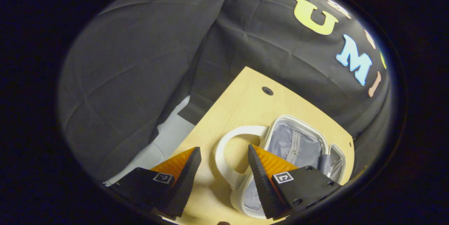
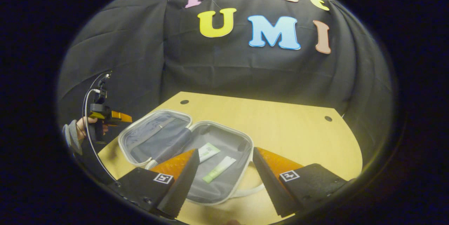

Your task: First open the suitcase, pack the skin care products into it, and then close the suitcase.

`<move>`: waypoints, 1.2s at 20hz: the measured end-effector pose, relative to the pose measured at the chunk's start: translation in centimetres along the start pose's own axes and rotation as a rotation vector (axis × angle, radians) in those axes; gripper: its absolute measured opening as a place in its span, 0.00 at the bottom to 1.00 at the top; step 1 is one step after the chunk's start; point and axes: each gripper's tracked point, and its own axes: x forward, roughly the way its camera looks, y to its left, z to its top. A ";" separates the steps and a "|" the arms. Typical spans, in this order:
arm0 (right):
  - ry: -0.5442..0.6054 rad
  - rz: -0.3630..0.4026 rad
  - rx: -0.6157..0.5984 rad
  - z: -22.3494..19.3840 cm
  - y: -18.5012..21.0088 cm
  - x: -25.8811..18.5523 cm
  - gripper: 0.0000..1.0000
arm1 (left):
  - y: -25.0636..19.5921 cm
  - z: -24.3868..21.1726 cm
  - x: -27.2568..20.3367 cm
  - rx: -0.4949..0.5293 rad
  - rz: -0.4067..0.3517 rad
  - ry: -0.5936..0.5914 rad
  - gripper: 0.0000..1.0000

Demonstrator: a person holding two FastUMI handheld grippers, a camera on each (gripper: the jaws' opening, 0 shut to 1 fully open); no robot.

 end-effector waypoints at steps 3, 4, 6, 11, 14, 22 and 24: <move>0.025 -0.022 0.026 -0.6 -0.9 -0.1 0.94 | 0.3 0.1 1.7 -0.062 -0.031 0.019 0.85; 0.030 -0.028 0.026 -0.8 -1.1 0.0 0.94 | 0.0 0.0 1.9 -0.097 -0.053 0.025 0.87; 0.036 -0.038 0.027 -0.9 -1.5 -0.1 0.94 | -0.2 -0.1 2.2 -0.160 -0.088 0.031 0.84; 0.039 -0.041 0.035 -1.0 -1.8 -0.4 0.94 | 2.7 -0.1 4.0 -0.236 -0.060 0.067 0.26; 0.028 -0.054 0.036 -0.9 -2.5 -0.9 0.94 | 2.5 0.8 2.9 -0.305 -0.085 0.024 0.19; -0.031 -0.068 0.052 0.2 -5.7 -2.1 0.94 | -5.3 7.8 -6.9 -0.165 -0.128 -0.138 0.13; -0.058 -0.061 0.048 0.7 -6.8 -2.6 0.94 | -9.1 9.4 -11.0 -0.139 -0.169 -0.190 0.13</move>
